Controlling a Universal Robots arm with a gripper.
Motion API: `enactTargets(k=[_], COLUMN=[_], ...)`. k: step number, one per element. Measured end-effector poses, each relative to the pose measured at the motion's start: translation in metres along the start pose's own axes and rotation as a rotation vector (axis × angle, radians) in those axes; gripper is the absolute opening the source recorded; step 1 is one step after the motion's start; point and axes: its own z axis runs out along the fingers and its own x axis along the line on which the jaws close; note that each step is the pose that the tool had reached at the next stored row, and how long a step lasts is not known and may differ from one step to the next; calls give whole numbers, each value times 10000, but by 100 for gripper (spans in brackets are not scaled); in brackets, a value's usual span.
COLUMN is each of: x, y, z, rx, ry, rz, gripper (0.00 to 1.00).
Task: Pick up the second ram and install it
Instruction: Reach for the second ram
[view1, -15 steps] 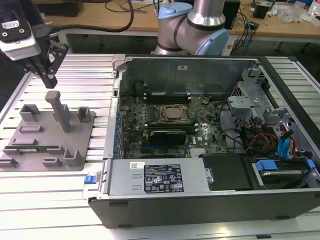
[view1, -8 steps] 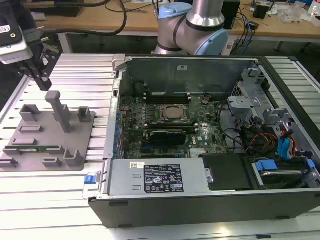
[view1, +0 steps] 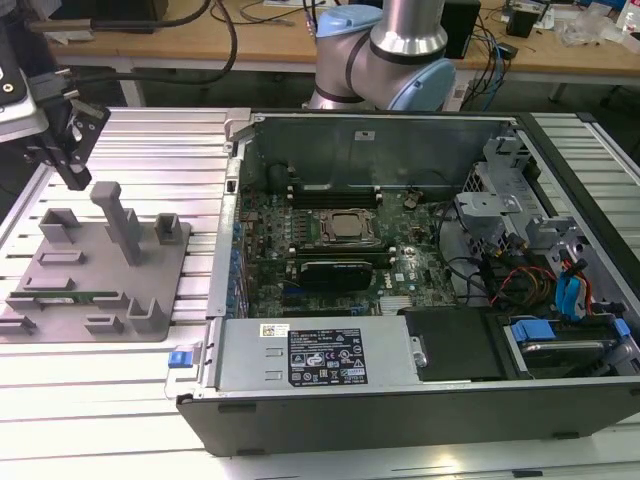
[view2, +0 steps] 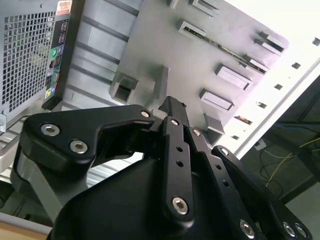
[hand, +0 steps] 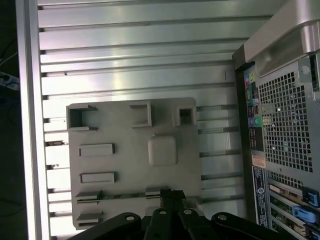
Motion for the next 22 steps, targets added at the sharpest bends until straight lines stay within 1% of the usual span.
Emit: enactTargets(k=[5, 8, 10, 12, 18, 22], x=[90, 175, 204, 248, 290, 309], y=[-13, -23, -26, -35, -119, -140], z=[67, 126, 145, 186, 293, 340], rx=[6, 10, 12, 18, 51, 69], ry=[2, 0, 0, -2, -3, -4], rz=[0, -1, -1, -1, -1, -4], gripper=[8, 8, 8, 8, 8, 8])
